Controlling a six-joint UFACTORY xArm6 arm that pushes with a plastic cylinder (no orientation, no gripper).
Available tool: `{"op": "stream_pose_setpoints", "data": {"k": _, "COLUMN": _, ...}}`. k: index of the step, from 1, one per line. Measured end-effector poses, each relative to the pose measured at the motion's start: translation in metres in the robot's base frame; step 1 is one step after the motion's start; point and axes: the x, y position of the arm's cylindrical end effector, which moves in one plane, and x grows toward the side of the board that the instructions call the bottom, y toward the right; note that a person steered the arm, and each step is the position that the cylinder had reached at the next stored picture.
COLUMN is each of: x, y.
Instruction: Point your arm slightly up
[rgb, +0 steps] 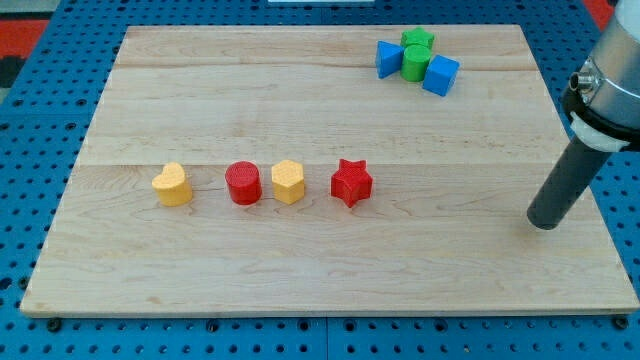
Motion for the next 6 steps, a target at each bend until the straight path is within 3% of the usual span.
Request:
{"op": "stream_pose_setpoints", "data": {"k": 2, "x": -0.009, "y": 0.004}}
{"op": "stream_pose_setpoints", "data": {"k": 4, "x": -0.153, "y": 0.023}}
{"op": "stream_pose_setpoints", "data": {"k": 6, "x": -0.243, "y": 0.017}}
